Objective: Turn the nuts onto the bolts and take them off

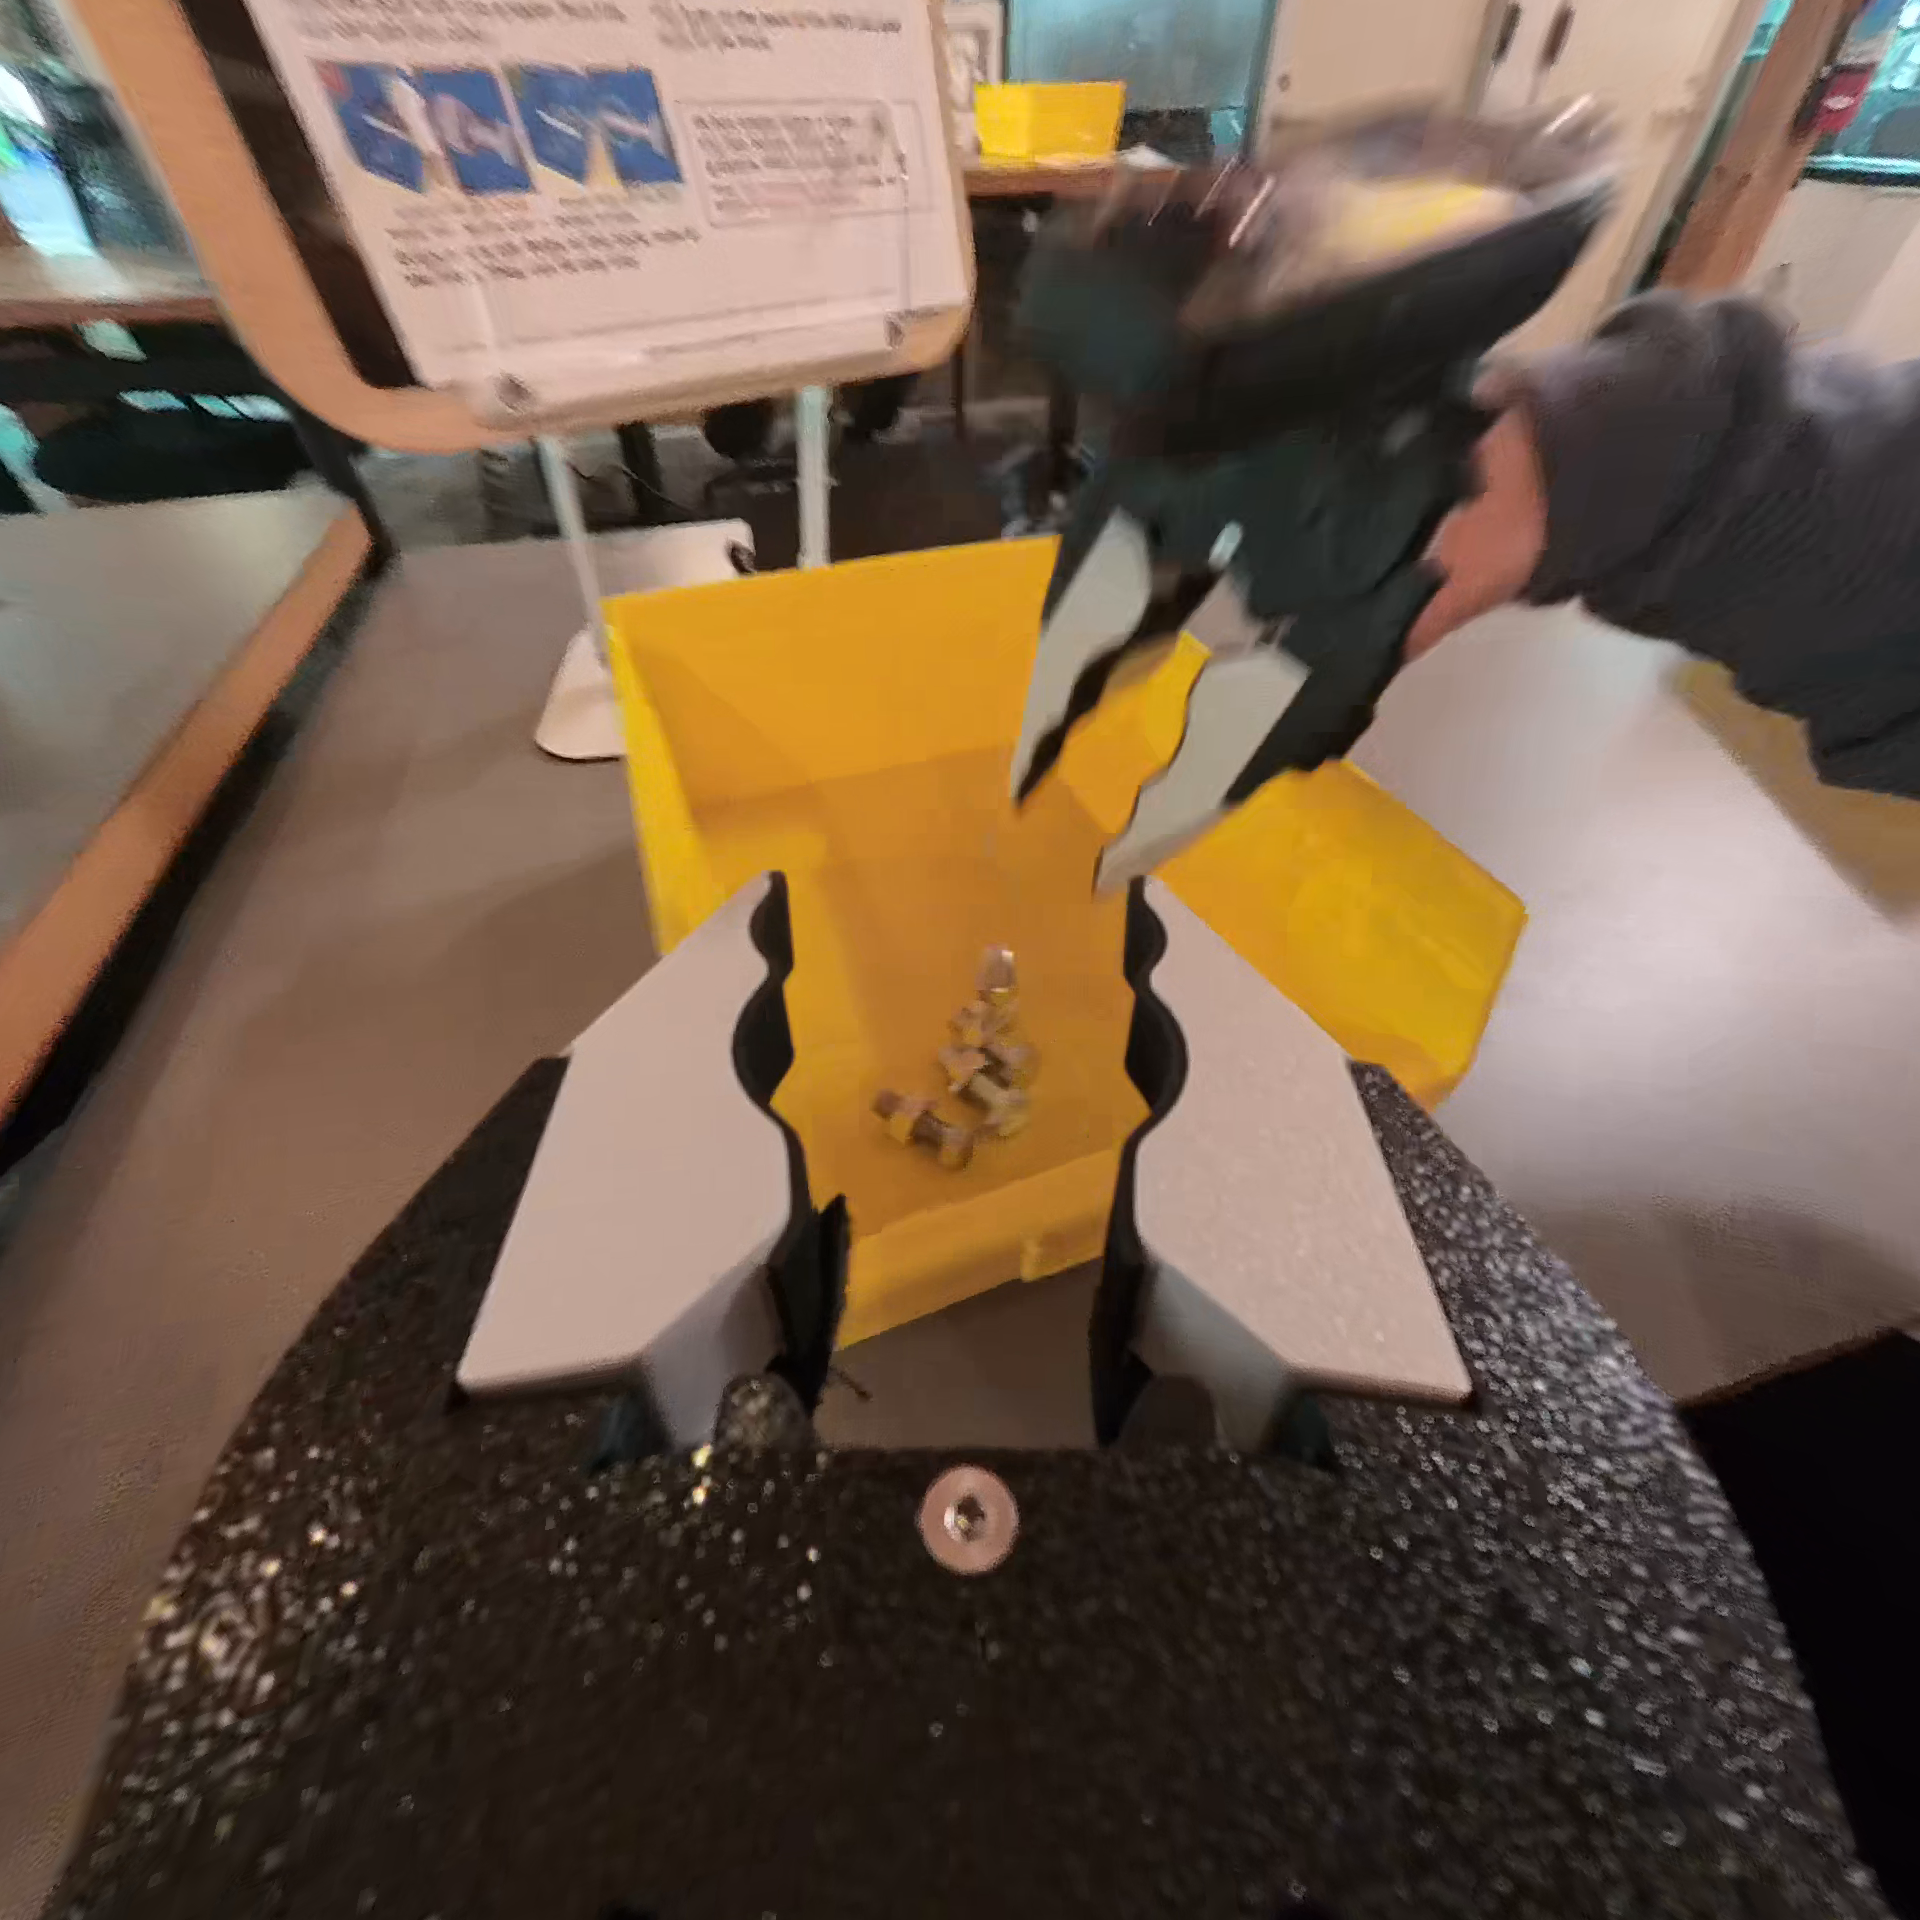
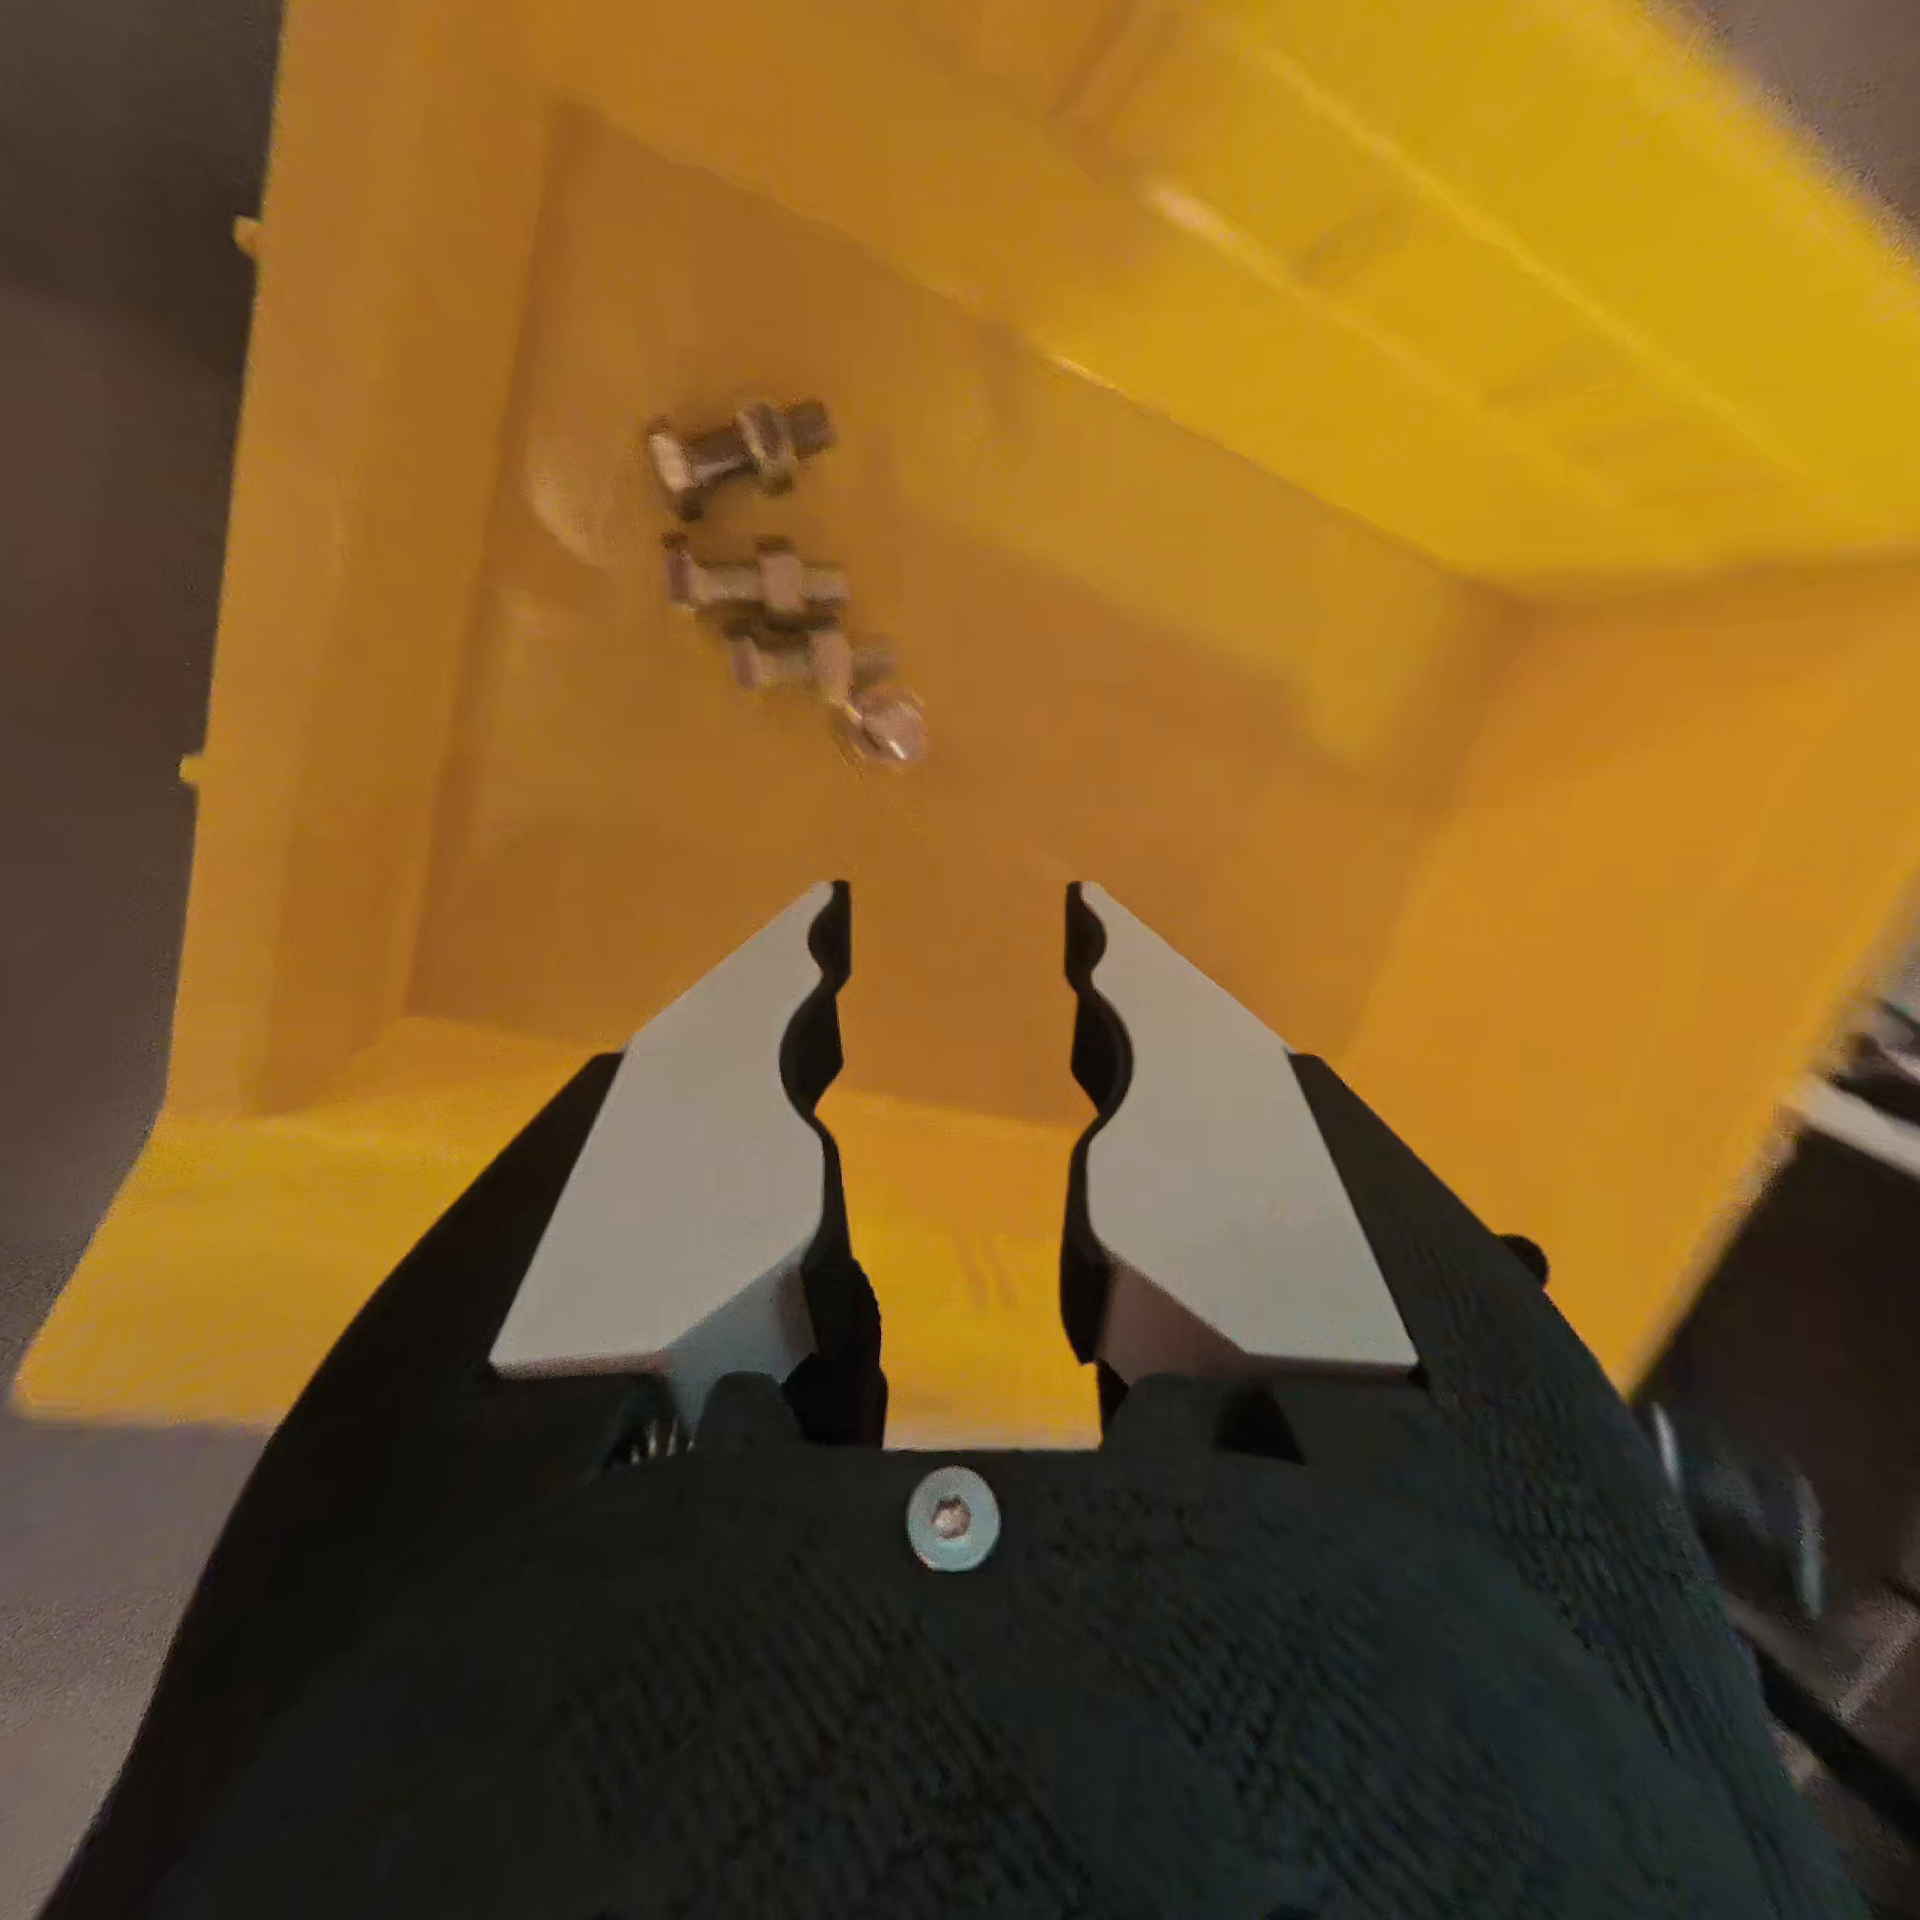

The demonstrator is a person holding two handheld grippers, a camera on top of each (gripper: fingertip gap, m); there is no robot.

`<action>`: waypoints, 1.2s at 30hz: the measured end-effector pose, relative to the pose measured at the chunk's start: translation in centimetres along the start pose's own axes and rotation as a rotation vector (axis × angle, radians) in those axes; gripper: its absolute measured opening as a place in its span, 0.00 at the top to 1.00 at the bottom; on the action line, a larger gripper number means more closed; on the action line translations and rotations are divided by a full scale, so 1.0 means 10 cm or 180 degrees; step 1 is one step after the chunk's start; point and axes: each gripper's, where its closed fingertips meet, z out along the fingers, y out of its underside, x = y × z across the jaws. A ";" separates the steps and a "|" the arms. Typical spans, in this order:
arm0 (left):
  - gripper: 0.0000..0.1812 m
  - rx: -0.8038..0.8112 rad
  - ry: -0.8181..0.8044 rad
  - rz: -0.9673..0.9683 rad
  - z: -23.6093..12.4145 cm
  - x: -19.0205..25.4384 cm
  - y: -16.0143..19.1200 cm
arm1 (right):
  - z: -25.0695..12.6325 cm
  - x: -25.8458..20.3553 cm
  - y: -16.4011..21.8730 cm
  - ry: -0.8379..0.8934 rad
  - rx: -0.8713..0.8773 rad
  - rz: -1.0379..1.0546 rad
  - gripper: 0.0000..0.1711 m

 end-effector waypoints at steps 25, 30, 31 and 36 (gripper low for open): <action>0.91 -0.2440 0.0093 -0.0234 1.17 0.19 1.13 | -1.48 -0.26 2.16 0.3544 0.2650 0.1536 0.77; 0.91 -0.2334 -0.0147 0.0382 1.18 0.14 1.01 | -1.50 -0.29 2.14 0.3500 0.2754 0.1558 0.78; 0.91 -0.2113 -0.0202 0.0479 1.20 0.19 0.87 | -1.53 -0.30 2.15 0.3527 0.2771 0.1558 0.78; 0.91 -0.0956 -0.0123 0.0944 1.20 0.85 -0.13 | -1.78 -0.27 2.33 0.3840 0.2874 0.1659 0.79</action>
